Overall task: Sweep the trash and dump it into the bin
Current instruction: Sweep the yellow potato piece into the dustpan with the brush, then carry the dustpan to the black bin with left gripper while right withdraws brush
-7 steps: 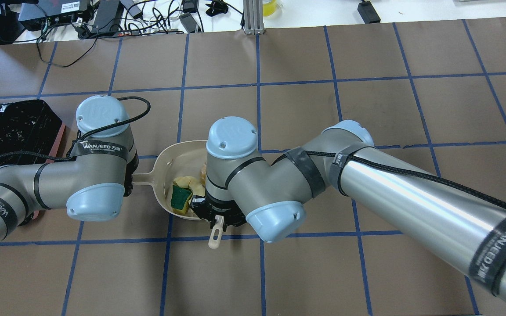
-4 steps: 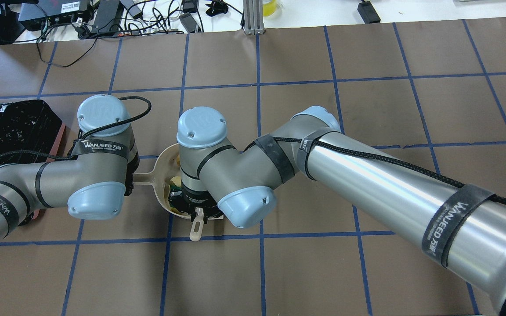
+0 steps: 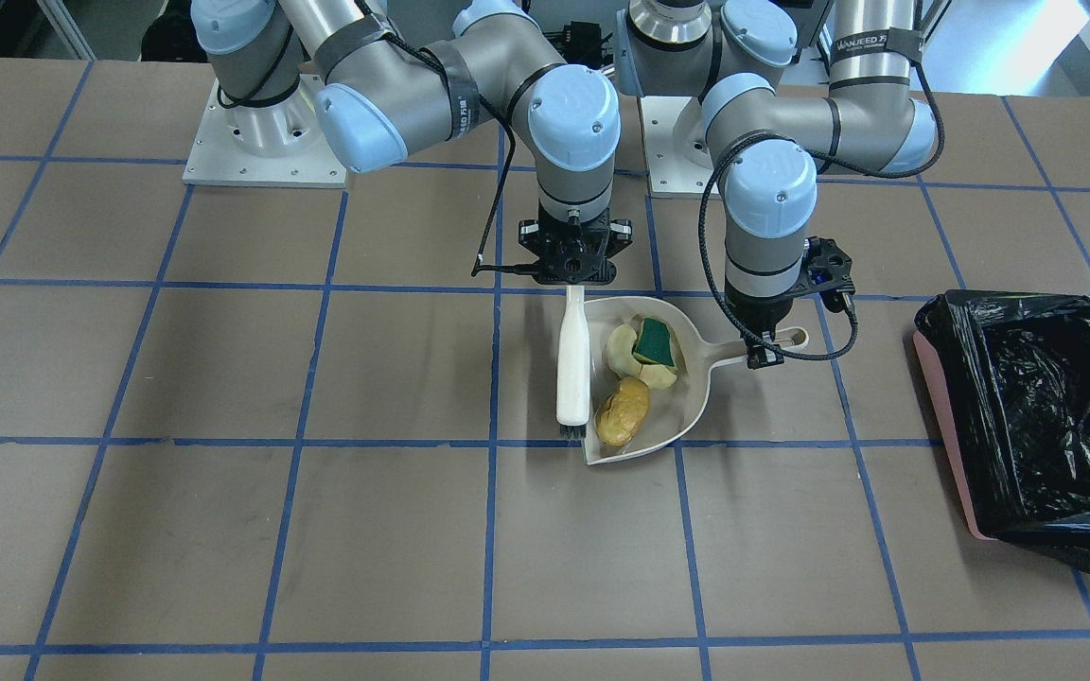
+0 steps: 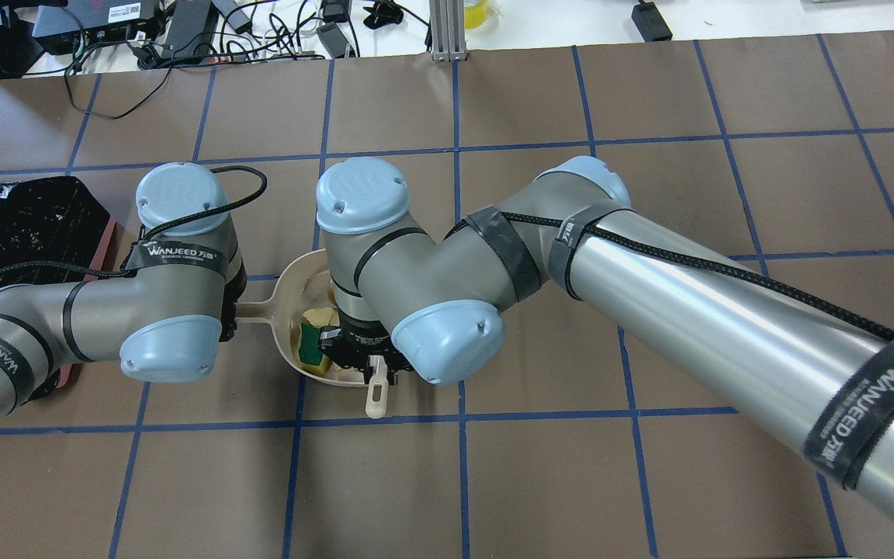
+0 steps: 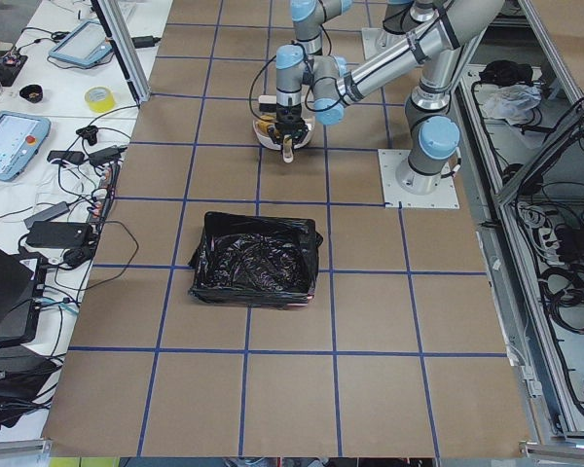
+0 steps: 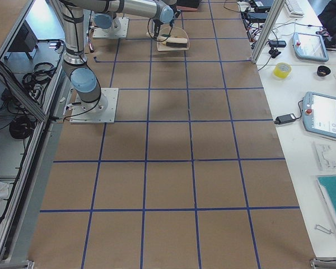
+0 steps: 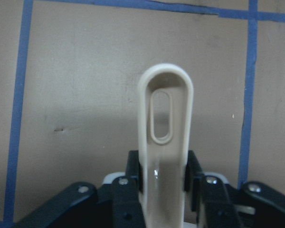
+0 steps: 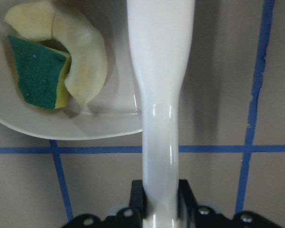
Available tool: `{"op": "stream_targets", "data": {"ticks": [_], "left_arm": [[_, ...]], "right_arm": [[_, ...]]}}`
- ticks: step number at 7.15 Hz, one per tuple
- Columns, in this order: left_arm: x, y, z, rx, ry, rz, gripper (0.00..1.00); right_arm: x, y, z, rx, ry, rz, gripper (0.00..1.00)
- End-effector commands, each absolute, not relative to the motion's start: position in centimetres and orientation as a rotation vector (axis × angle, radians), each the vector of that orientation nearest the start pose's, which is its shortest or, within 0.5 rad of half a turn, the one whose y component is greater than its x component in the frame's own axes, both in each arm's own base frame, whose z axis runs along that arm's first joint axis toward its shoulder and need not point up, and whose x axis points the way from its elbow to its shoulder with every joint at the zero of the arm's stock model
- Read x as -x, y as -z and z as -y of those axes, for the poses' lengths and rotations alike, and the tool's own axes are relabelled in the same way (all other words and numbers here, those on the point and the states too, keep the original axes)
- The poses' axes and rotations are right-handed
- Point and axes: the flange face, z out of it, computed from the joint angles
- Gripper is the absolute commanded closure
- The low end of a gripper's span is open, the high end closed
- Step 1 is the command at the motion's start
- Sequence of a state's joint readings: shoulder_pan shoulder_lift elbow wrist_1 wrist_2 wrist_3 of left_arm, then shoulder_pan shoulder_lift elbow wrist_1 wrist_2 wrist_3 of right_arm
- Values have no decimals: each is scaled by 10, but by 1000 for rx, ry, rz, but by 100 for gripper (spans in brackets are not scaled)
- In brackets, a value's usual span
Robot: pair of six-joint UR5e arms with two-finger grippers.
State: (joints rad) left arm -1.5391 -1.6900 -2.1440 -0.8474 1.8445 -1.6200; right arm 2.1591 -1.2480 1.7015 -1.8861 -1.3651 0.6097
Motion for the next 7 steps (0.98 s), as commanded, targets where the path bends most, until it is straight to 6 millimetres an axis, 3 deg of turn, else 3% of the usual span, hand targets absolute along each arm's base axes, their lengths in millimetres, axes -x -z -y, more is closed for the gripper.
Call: {"op": "stream_targets", "data": {"ticks": [1,2,4,5,6,7], "left_arm": [[91,-252,467,2173,311,-2003,100],[90,-252,468,2175,314,-2003,100],[93,-259,473,2216,275,-2027,100],[91,-276,487,2262,210,-2042,100],[79,-302,506,2312,164,-2031,100],[66,-329,525,2408,80,-2035,100]], "right_arm": [[-394,-304,407,17,-422,-3079,100],[-344,-317,427,33,-464,-3122,100],[-242,-367,484,-136,-437,-3161,100],[-187,-382,519,-113,-387,-3201,100],[-136,-394,540,-136,-356,-3194,100],[-81,-391,554,-149,-380,-3228,100]]}}
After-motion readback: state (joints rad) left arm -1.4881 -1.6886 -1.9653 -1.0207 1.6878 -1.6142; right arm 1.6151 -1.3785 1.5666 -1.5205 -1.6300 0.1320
